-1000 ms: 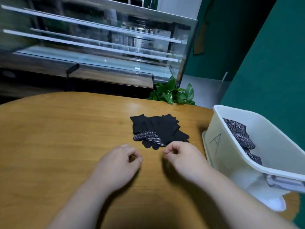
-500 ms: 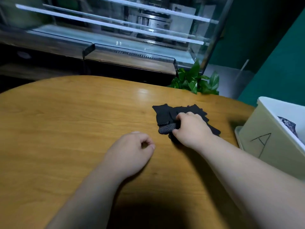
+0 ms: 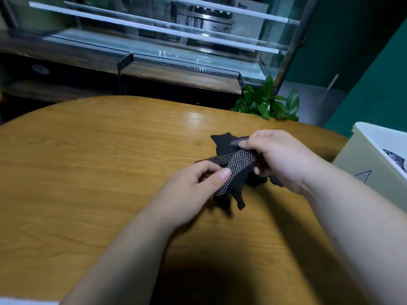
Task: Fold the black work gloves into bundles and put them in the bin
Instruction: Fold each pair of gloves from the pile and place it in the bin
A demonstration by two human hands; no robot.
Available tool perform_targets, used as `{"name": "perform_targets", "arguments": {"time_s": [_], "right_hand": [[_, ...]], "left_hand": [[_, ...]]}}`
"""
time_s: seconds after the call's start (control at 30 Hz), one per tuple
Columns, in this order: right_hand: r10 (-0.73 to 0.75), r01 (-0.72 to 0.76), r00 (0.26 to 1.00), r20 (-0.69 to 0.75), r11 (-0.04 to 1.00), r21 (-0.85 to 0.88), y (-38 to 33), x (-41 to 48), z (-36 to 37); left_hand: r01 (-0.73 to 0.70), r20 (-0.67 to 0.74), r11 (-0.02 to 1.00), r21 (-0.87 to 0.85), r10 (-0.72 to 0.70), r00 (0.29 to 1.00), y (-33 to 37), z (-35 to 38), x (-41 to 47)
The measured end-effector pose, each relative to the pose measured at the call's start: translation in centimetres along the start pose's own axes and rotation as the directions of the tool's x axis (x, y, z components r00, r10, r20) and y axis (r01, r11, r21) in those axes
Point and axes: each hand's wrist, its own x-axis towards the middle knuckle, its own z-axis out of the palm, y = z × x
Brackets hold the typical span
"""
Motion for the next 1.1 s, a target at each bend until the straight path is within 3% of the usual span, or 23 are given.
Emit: {"name": "perform_targets", "arguments": {"time_s": [0.17, 0.33, 0.47, 0.6, 0.7, 0.8, 0.93, 1.1], "right_hand": [[0.008, -0.007, 1.000, 0.003, 0.997, -0.071, -0.1, -1.4, -0.1], [0.018, -0.014, 0.998, 0.059, 0.997, -0.078, 0.3, -1.9, 0.0], [0.063, -0.072, 0.988, 0.142, 0.996, 0.059, 0.5, -2.5, 0.1], [0.008, -0.067, 0.958, 0.285, 0.978, 0.197, 1.2, -2.9, 0.4], [0.011, -0.035, 0.987, 0.161, 0.988, 0.149, 1.8, -2.9, 0.9], [0.016, -0.023, 0.998, 0.055, 0.989, 0.143, 1.0, -2.5, 0.9], [-0.018, 0.018, 0.999, -0.051, 1.000, 0.006, -2.1, -1.0, -0.6], [-0.111, 0.067, 0.991, -0.072, 0.889, -0.453, -6.3, 0.2, -2.5]], "left_hand": [[0.007, 0.027, 0.990, -0.139, -0.003, 1.000, 0.0, 0.6, -0.1], [0.056, 0.008, 0.986, -0.157, -0.056, 0.998, 0.4, 1.3, 0.0], [0.099, -0.065, 0.976, -0.194, -0.114, 0.991, 0.0, 1.3, 0.4], [0.112, -0.189, 0.942, -0.318, -0.178, 0.966, 0.2, 1.1, 0.6], [0.147, -0.183, 0.911, -0.386, -0.232, 0.955, 0.8, 1.0, 0.5], [0.173, -0.158, 0.936, -0.306, -0.230, 0.960, 0.7, 0.5, 0.5], [0.176, -0.249, 0.921, -0.348, -0.272, 0.930, 0.2, -0.4, 0.7], [0.168, -0.305, 0.928, -0.334, -0.275, 0.912, 0.1, -1.0, 0.8]]}}
